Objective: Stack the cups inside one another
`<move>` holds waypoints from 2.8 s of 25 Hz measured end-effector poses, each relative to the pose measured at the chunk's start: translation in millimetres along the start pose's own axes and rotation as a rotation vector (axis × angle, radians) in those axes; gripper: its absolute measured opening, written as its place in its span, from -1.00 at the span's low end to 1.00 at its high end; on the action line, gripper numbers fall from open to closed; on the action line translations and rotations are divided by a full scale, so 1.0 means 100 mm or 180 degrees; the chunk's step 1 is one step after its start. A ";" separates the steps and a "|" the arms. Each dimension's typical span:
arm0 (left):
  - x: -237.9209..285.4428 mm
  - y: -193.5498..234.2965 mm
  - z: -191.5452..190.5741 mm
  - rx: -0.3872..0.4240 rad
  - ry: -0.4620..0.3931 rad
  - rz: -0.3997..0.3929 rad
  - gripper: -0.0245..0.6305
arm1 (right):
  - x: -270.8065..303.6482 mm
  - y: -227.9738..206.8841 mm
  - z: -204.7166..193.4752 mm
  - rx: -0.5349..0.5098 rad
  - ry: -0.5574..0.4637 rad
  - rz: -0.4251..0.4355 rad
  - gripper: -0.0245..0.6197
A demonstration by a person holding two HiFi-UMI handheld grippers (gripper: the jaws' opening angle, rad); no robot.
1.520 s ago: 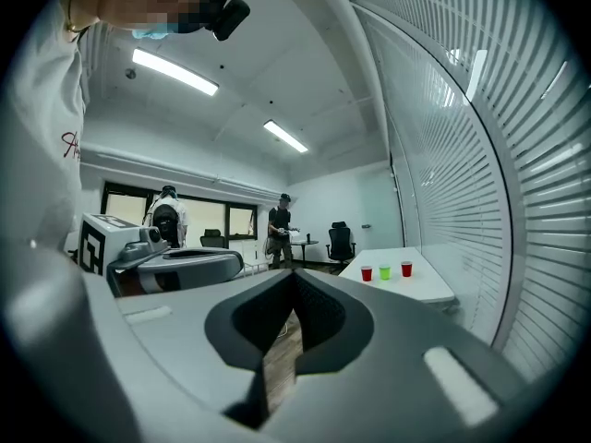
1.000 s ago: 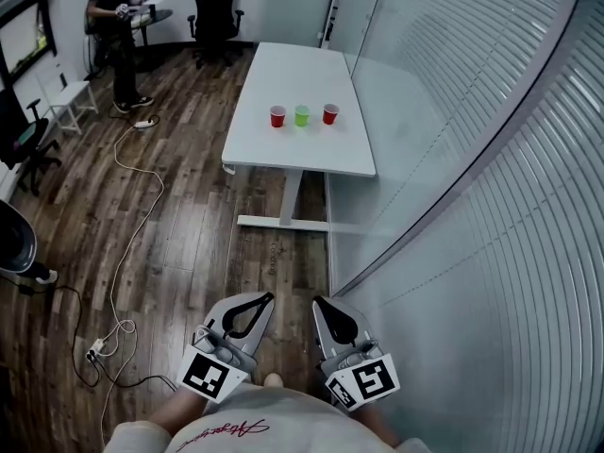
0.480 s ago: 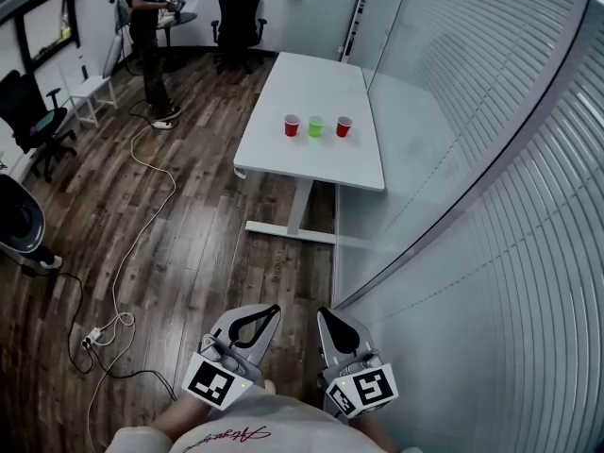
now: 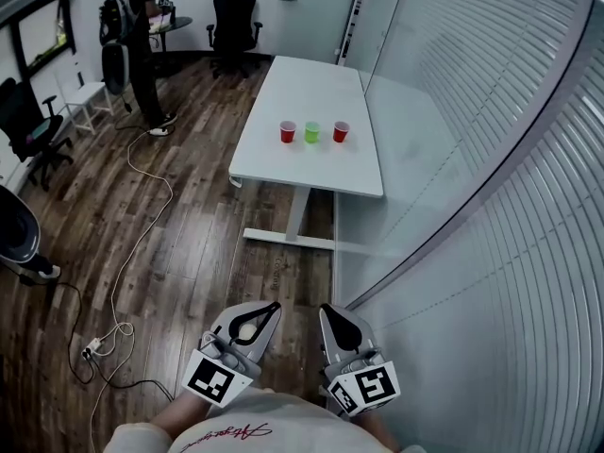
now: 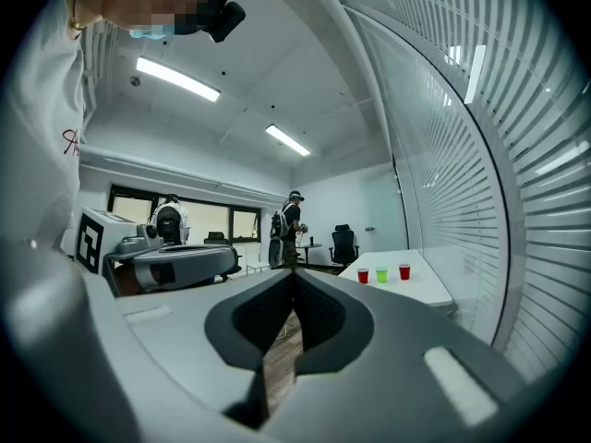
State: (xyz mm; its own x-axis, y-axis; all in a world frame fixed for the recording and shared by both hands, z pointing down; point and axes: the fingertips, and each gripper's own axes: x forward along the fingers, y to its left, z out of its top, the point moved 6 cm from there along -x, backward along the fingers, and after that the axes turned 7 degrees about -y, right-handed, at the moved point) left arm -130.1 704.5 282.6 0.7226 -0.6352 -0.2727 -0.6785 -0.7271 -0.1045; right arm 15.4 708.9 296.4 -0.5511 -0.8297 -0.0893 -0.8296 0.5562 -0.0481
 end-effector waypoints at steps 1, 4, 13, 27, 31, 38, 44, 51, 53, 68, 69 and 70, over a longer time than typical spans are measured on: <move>0.05 0.05 -0.01 0.0007 -0.0012 -0.0014 -0.94 | 0.05 -0.04 0.01 -0.0010 -0.0010 -0.0006 -0.92; 0.19 0.23 -0.01 -0.0007 -0.0098 0.0005 -0.94 | 0.24 -0.14 0.05 -0.0070 -0.0043 -0.0018 -0.92; 0.58 0.87 -0.16 0.0020 -0.0155 0.0019 -0.94 | 0.90 -0.47 0.08 -0.0153 -0.0066 -0.0061 -0.92; 1.38 1.89 -0.41 0.0001 -0.0144 -0.0155 -0.94 | 1.97 -1.11 0.02 -0.0098 -0.0119 -0.0245 -0.92; 1.47 2.17 -0.48 -0.0026 -0.0101 -0.0181 -0.94 | 2.27 -1.18 0.00 -0.0098 -0.0133 -0.0282 -0.92; 1.73 2.61 -0.65 -0.0042 -0.0088 -0.0259 -0.94 | 2.73 -1.39 -0.09 -0.0073 -0.0098 -0.0417 -0.92; 1.94 2.78 -0.83 -0.0052 -0.0043 -0.0327 -0.94 | 2.91 -1.61 -0.20 -0.0026 -0.0080 -0.0499 -0.92; 1.99 2.84 -0.80 -0.0143 0.0004 -0.0223 -0.94 | 3.00 -1.62 -0.12 -0.0003 -0.0028 -0.0399 -0.92; 1.99 2.81 -0.81 -0.0183 0.0002 -0.0187 -0.94 | 2.99 -1.63 -0.12 -0.0008 -0.0018 -0.0355 -0.92; 1.77 2.91 -0.88 -0.0207 0.0004 -0.0152 -0.94 | 3.04 -1.42 -0.28 0.0005 0.0011 -0.0307 -0.92; 1.74 2.93 -0.86 -0.0198 0.0006 -0.0153 -0.94 | 3.05 -1.39 -0.27 -0.0001 0.0000 -0.0309 -0.92; 1.72 2.94 -0.85 -0.0201 0.0006 -0.0153 -0.94 | 3.06 -1.37 -0.26 -0.0007 -0.0006 -0.0312 -0.92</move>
State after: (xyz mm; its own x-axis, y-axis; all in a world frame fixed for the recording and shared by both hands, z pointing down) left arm -194.1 359.1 286.6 0.7544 -0.5996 -0.2671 -0.6334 -0.7717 -0.0569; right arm -41.9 378.0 301.7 -0.4671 -0.8800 -0.0861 -0.8798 0.4723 -0.0544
